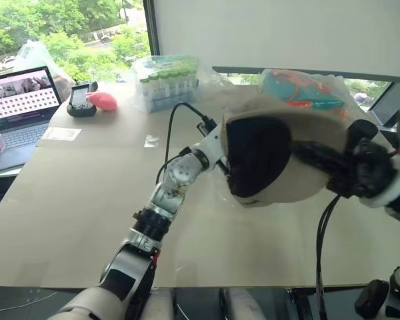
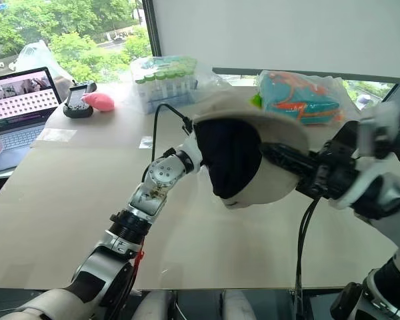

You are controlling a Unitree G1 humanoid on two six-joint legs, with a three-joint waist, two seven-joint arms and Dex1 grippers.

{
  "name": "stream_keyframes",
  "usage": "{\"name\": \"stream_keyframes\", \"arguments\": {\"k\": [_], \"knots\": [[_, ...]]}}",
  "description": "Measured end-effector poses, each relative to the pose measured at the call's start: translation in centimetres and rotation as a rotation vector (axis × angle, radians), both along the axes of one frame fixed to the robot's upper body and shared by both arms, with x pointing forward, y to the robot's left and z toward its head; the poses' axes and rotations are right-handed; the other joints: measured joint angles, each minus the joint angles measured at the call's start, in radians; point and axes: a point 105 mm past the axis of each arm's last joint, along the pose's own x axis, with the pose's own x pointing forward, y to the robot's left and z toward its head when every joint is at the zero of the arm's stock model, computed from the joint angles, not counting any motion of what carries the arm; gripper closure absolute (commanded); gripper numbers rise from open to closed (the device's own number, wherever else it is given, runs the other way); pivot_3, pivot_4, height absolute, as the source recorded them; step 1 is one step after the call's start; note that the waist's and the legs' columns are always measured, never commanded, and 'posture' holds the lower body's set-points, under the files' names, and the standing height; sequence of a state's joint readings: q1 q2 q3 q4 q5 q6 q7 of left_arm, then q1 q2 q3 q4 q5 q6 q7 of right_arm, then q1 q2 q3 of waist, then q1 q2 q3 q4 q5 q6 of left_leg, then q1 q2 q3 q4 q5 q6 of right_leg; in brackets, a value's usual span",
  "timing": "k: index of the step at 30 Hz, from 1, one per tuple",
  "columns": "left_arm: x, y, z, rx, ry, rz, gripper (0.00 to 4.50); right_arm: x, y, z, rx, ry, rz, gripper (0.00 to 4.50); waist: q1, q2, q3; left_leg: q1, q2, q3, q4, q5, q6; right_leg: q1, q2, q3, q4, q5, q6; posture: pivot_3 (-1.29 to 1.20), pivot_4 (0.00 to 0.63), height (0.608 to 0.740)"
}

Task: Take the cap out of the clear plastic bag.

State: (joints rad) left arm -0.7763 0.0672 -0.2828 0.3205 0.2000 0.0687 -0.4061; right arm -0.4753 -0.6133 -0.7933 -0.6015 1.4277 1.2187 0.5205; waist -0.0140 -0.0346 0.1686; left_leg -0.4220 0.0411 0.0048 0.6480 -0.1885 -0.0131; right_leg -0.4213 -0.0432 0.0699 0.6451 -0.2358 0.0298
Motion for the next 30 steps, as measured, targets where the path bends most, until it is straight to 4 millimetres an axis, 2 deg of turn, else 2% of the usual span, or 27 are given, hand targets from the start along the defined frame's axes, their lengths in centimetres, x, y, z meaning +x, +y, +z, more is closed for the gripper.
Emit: {"name": "stream_keyframes", "arguments": {"k": [4,8,11,14,17,20,22,25,27,30], "knots": [[0.0,-0.1,-0.2,0.007,0.003,-0.001,4.50,0.3,-1.8,2.9,0.261,-0.054,-0.035,4.45,-0.001,0.000,0.000,0.000,0.000,0.000,0.000,0.000,0.000,0.000,0.000,0.000,0.000,0.000,0.000,0.00,0.150,0.740],[-0.1,-0.2,-0.3,0.014,0.005,-0.005,4.50,1.9,-3.7,4.2,0.448,-0.049,-0.154,4.45,-0.005,0.000,0.000,0.000,0.000,0.000,0.000,0.000,0.000,0.000,0.000,0.001,0.000,0.000,0.000,0.00,0.150,0.740],[-0.1,-0.2,-0.4,0.018,0.005,-0.008,4.50,3.5,-4.4,4.5,0.479,-0.042,-0.281,4.45,-0.005,0.001,0.000,0.000,0.000,0.000,0.000,0.000,0.000,-0.001,0.000,0.001,0.000,0.000,0.000,0.00,0.150,0.740],[-0.1,-0.1,-0.5,0.026,0.006,-0.009,4.50,4.7,-4.3,4.4,0.435,-0.039,-0.375,4.45,-0.005,0.001,0.000,0.000,0.000,0.001,-0.001,0.000,0.000,-0.001,0.000,0.001,0.000,0.000,0.000,0.00,0.150,0.740],[-0.5,0.8,-1.2,0.050,0.012,-0.018,4.50,6.9,-3.6,3.7,0.203,-0.068,-0.565,4.45,-0.008,0.002,-0.001,0.000,0.001,0.002,-0.001,0.000,0.000,-0.002,0.000,0.001,0.000,0.000,0.000,0.00,0.150,0.740],[-1.2,2.5,-1.8,0.094,0.013,-0.038,4.50,9.2,-2.0,2.0,-0.241,-0.208,-0.771,4.45,-0.013,0.004,-0.001,0.000,0.001,0.002,-0.002,0.000,0.000,-0.003,0.001,0.002,0.001,0.000,0.000,0.00,0.150,0.740],[-1.7,3.4,-1.8,0.114,0.009,-0.053,4.50,10.1,-0.9,0.5,-0.530,-0.335,-0.824,4.45,-0.014,0.005,-0.001,0.000,0.001,0.003,-0.002,0.000,0.000,-0.004,0.001,0.002,0.000,-0.001,0.000,0.00,0.150,0.740],[-2.5,4.4,-1.6,0.128,0.004,-0.077,4.50,10.8,1.6,-2.5,-0.888,-0.554,-0.763,4.45,-0.013,0.005,-0.001,0.000,0.001,0.003,-0.002,0.000,0.000,-0.004,0.000,0.002,-0.001,-0.001,0.000,0.00,0.150,0.740],[-2.9,4.6,-1.5,0.141,-0.002,-0.095,4.50,10.6,3.2,-4.9,-1.022,-0.627,-0.661,4.45,-0.011,0.005,-0.001,0.000,0.001,0.003,-0.002,0.000,0.000,-0.004,0.000,0.002,-0.001,-0.001,0.000,0.00,0.150,0.740],[-3.4,4.9,-1.7,0.158,0.004,-0.108,4.50,9.9,4.2,-8.7,-1.165,-0.668,-0.529,4.45,-0.001,0.005,-0.001,0.000,0.001,0.003,-0.002,0.000,0.000,-0.004,0.000,0.001,-0.001,-0.001,0.000,0.00,0.150,0.740]]}}
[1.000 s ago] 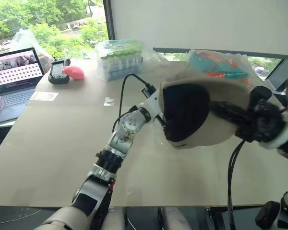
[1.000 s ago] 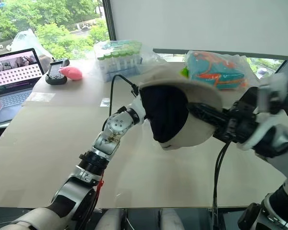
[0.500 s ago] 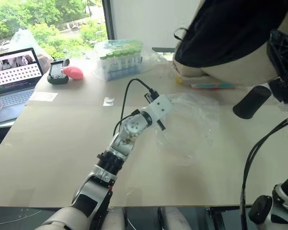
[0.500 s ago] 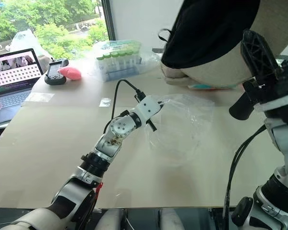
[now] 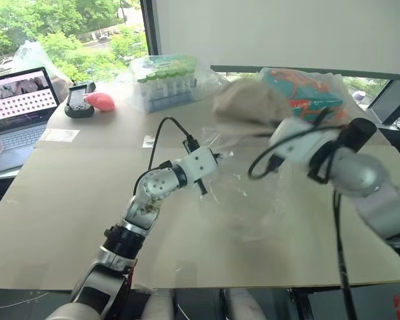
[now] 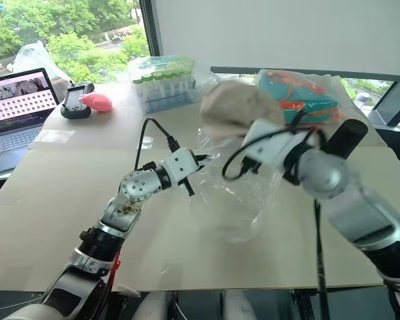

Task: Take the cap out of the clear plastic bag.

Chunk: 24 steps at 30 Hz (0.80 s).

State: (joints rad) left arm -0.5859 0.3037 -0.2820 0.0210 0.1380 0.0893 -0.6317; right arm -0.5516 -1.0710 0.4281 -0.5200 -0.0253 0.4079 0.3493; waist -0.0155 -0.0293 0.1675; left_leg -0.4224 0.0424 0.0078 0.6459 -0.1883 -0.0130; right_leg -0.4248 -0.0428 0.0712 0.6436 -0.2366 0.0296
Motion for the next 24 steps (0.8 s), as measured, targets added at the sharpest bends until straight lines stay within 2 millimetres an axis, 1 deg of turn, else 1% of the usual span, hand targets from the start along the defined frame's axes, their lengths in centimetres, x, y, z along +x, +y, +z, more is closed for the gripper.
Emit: {"name": "stream_keyframes", "arguments": {"k": [2,4,7,9,11,13,15,17,18,19,20,24], "knots": [[-0.3,0.7,-1.3,0.044,0.033,0.000,4.50,-0.4,-0.1,-2.0,-0.075,0.026,0.013,4.45,0.002,0.000,0.000,0.000,0.000,0.000,0.000,0.000,0.000,0.000,0.000,0.000,0.000,0.000,0.000,0.00,0.150,0.740],[-0.4,1.4,-2.6,0.078,0.071,0.018,4.50,-0.6,-0.5,-3.1,-0.122,0.039,0.004,4.45,0.002,0.000,0.000,0.000,0.000,0.000,0.001,0.000,0.000,0.000,0.000,0.000,0.000,0.000,0.000,0.00,0.150,0.740],[-0.8,2.5,-2.9,0.122,0.072,0.034,4.50,-0.7,-0.8,-4.3,-0.139,0.048,-0.016,4.45,-0.001,0.000,0.000,0.001,0.001,0.000,0.001,0.000,0.000,0.001,0.000,0.000,0.001,0.000,0.000,0.00,0.150,0.740],[-1.0,3.5,-3.1,0.149,0.076,0.061,4.50,-0.5,-1.6,-5.5,-0.157,0.060,-0.063,4.45,-0.005,0.000,0.000,0.002,0.001,0.001,0.001,0.000,0.000,0.001,0.000,0.000,0.002,0.000,0.001,0.00,0.150,0.740],[-1.0,4.6,-3.9,0.173,0.104,0.117,4.50,0.2,-2.5,-6.2,-0.177,0.060,-0.130,4.45,-0.005,0.000,0.000,0.003,0.000,0.001,0.002,0.000,0.000,0.001,0.000,0.001,0.002,-0.001,0.002,0.00,0.150,0.740],[-0.9,4.9,-4.2,0.178,0.118,0.146,4.50,0.4,-2.7,-6.7,-0.177,0.067,-0.158,4.45,-0.002,0.000,0.000,0.003,0.000,0.001,0.002,0.000,0.000,0.001,0.000,0.000,0.002,-0.002,0.004,0.00,0.150,0.740],[-0.8,4.8,-4.1,0.167,0.125,0.163,4.50,0.3,-2.3,-7.3,-0.167,0.081,-0.157,4.45,-0.001,0.000,0.000,0.002,0.000,0.001,0.002,0.000,0.000,0.001,0.000,0.000,0.002,-0.002,0.003,0.00,0.150,0.740],[-0.9,4.4,-3.9,0.152,0.124,0.164,4.50,0.2,-1.9,-7.7,-0.155,0.099,-0.154,3.66,0.000,0.000,0.000,0.002,0.000,0.001,0.002,0.000,0.000,0.001,0.000,0.000,0.002,-0.002,0.003,0.00,0.150,0.740],[-1.0,4.3,-3.8,0.148,0.125,0.166,4.22,0.1,-1.8,-7.9,-0.151,0.109,-0.152,3.32,0.000,0.000,0.000,0.002,0.000,0.001,0.002,0.000,0.000,0.001,0.000,0.000,0.002,-0.002,0.003,0.00,0.150,0.740],[-1.0,4.2,-3.7,0.144,0.122,0.165,3.94,0.0,-1.7,-8.2,-0.144,0.122,-0.151,3.12,0.000,0.000,0.000,0.002,0.000,0.001,0.002,0.000,0.000,0.001,0.000,0.000,0.002,-0.002,0.003,0.00,0.150,0.740],[-1.1,4.2,-3.7,0.142,0.122,0.165,3.84,-0.1,-1.7,-8.5,-0.125,0.141,-0.156,2.75,0.000,0.000,0.000,0.002,0.000,0.000,0.002,0.000,0.000,0.002,0.000,0.000,0.002,-0.002,0.003,0.00,0.150,0.740],[-1.1,4.2,-3.8,0.138,0.131,0.169,2.48,-0.3,-1.5,-9.1,-0.062,0.196,-0.163,1.40,-0.001,0.000,0.000,0.002,0.000,0.000,0.002,0.000,0.000,0.002,0.000,0.000,0.003,-0.002,0.003,0.00,0.150,0.740]]}}
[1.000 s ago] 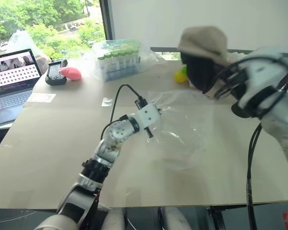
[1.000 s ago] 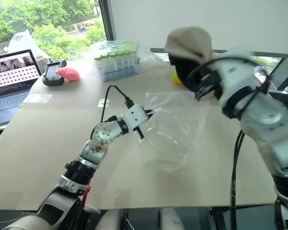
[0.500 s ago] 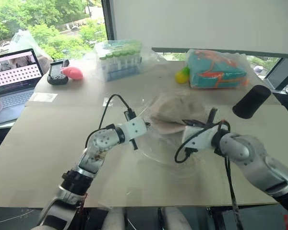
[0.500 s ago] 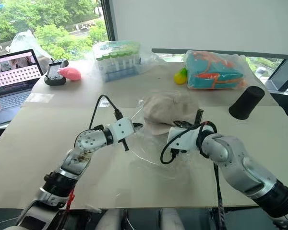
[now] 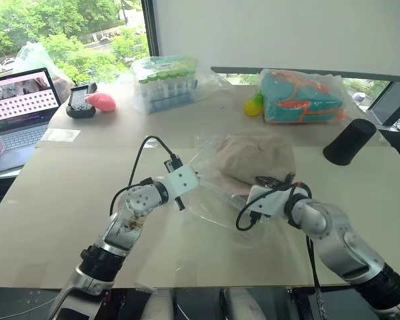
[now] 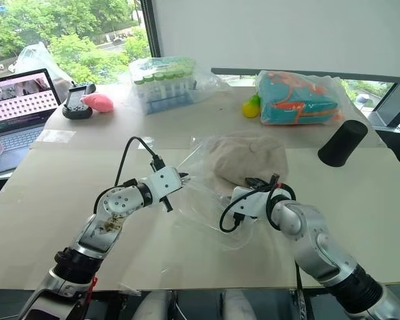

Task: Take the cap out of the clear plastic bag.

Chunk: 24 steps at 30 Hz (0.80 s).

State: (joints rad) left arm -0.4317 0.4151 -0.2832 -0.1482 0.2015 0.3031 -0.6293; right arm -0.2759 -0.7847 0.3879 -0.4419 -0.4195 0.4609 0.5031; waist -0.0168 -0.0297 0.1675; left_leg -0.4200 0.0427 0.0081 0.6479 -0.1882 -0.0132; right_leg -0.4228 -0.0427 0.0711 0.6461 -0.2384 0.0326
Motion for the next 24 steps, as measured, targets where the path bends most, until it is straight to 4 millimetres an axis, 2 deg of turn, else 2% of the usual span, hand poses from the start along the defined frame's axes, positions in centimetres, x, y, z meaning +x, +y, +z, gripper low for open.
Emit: {"name": "stream_keyframes", "arguments": {"k": [1,4,7,12,16,20,24], "knots": [[0.0,0.0,0.0,-0.003,0.001,-0.001,2.28,0.0,-0.2,-0.1,0.011,0.013,-0.009,1.18,0.001,0.000,0.000,0.000,0.000,0.000,0.000,0.000,0.000,0.000,0.000,0.000,0.000,0.000,0.000,0.00,0.150,0.740],[-0.1,-0.2,0.1,-0.020,0.007,-0.007,1.07,-0.1,-0.3,-0.2,0.033,0.035,-0.023,0.03,0.002,0.000,0.000,0.000,0.000,0.000,0.000,0.000,0.000,0.000,0.000,0.000,0.000,0.000,0.000,0.00,0.150,0.740],[-0.6,-0.6,0.3,-0.055,0.024,-0.042,0.04,-0.2,-0.5,-0.3,0.055,0.066,-0.028,0.00,0.001,0.000,0.000,0.000,0.000,0.000,0.000,0.000,0.000,0.000,0.000,0.000,0.000,0.000,0.000,0.00,0.150,0.740],[-2.4,-0.5,-0.3,-0.067,0.097,-0.146,0.04,-1.1,-0.1,0.0,0.136,0.174,0.011,0.00,-0.003,0.000,0.000,0.000,0.000,0.000,0.000,0.000,0.000,0.000,0.000,0.000,0.000,0.000,0.000,0.00,0.150,0.740],[-4.0,0.1,-0.2,-0.112,0.224,-0.239,0.04,-2.3,-0.1,0.7,0.264,0.315,0.036,0.00,-0.001,0.000,0.000,0.000,0.000,-0.001,0.000,0.000,0.000,0.000,0.000,-0.001,0.000,0.000,0.000,0.00,0.150,0.740],[-4.8,0.7,1.8,-0.240,0.300,-0.291,0.04,-2.7,-0.4,2.3,0.468,0.418,0.038,0.00,-0.001,0.000,0.000,0.000,0.000,-0.001,0.000,0.000,0.000,0.001,0.000,-0.001,0.000,-0.001,0.002,0.00,0.150,0.740],[-4.5,1.7,5.0,-0.388,0.309,-0.277,0.04,-3.1,-1.2,6.6,0.708,0.448,0.083,0.00,-0.002,0.000,0.000,0.001,0.000,-0.002,0.000,0.000,0.000,0.002,0.000,-0.001,0.000,-0.001,0.002,0.00,0.150,0.740]]}}
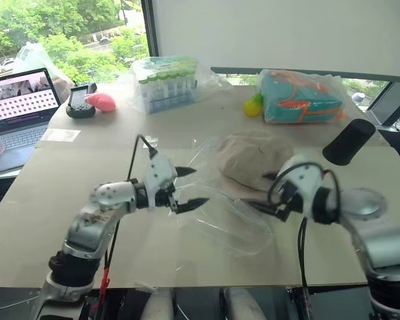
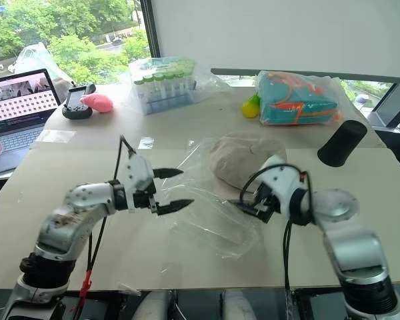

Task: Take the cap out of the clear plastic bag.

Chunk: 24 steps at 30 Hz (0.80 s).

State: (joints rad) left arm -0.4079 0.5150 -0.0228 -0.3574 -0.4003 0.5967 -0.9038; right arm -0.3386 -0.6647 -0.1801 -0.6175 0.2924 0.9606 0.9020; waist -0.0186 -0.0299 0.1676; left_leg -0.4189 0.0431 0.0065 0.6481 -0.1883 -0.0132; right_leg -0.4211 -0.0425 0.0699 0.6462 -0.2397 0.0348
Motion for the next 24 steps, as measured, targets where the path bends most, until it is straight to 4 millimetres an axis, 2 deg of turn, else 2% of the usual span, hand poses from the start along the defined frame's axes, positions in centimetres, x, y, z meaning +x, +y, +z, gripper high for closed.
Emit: {"name": "stream_keyframes", "arguments": {"k": [4,6,8,9,12,14,16,20,24], "knots": [[0.3,1.3,0.5,-0.114,0.105,0.064,0.04,-0.1,-2.0,2.5,0.189,0.018,-0.037,0.00,0.001,0.000,0.000,0.000,0.000,0.000,0.000,0.000,0.000,0.000,0.000,0.000,0.000,0.001,-0.002,0.00,0.150,0.740],[1.2,2.4,1.2,-0.251,0.159,0.164,0.04,1.1,-3.0,4.0,0.339,-0.010,-0.109,0.00,-0.003,0.000,0.000,0.000,0.000,0.000,0.001,0.000,0.000,0.000,0.000,0.000,0.000,0.001,-0.002,0.00,0.150,0.740],[3.5,4.4,1.7,-0.355,0.167,0.359,0.04,3.3,-4.6,5.2,0.426,-0.064,-0.267,0.00,-0.006,0.000,0.000,0.002,0.000,0.000,0.001,0.001,0.001,0.001,0.000,0.001,0.001,0.001,-0.001,0.00,0.150,0.740],[5.4,7.0,1.4,-0.371,0.149,0.561,0.04,4.8,-6.1,5.3,0.408,-0.114,-0.418,0.00,-0.006,-0.001,0.000,0.004,0.000,-0.001,0.001,0.001,0.001,0.002,0.001,0.001,0.001,0.001,-0.001,0.00,0.150,0.740],[7.0,13.4,-0.3,-0.319,0.089,0.979,0.04,6.4,-9.5,3.3,0.329,-0.171,-0.686,0.00,-0.008,-0.001,-0.001,0.003,-0.001,-0.001,-0.003,0.001,0.001,0.000,0.001,0.002,0.001,0.004,-0.006,0.00,0.150,0.740],[6.7,16.1,-1.3,-0.315,0.051,1.183,0.04,6.6,-10.6,1.3,0.231,-0.211,-0.763,0.00,-0.005,-0.001,-0.001,0.001,-0.002,-0.001,-0.005,0.001,0.000,-0.001,-0.001,0.002,-0.001,0.004,-0.006,0.00,0.150,0.740],[6.2,17.4,-2.3,-0.325,0.050,1.293,0.04,6.8,-11.1,-0.2,0.231,-0.211,-0.793,0.00,-0.002,-0.001,-0.001,-0.003,-0.003,0.000,-0.004,0.000,0.000,-0.004,-0.003,0.002,-0.001,0.005,-0.005,0.00,0.150,0.740],[5.0,18.0,-4.2,-0.329,0.046,1.389,0.04,7.0,-11.9,-0.6,0.259,-0.273,-0.813,0.00,0.002,-0.001,-0.001,-0.002,-0.005,0.000,-0.004,0.000,0.000,-0.003,-0.005,0.002,-0.001,0.006,-0.004,0.00,0.150,0.740],[3.4,19.2,-6.0,-0.325,0.047,1.458,0.04,7.0,-12.9,-2.4,0.250,-0.253,-0.829,0.00,0.000,-0.001,-0.001,0.003,-0.005,0.000,-0.004,0.001,0.000,0.002,-0.003,0.002,0.000,0.006,-0.005,0.00,0.150,0.740]]}}
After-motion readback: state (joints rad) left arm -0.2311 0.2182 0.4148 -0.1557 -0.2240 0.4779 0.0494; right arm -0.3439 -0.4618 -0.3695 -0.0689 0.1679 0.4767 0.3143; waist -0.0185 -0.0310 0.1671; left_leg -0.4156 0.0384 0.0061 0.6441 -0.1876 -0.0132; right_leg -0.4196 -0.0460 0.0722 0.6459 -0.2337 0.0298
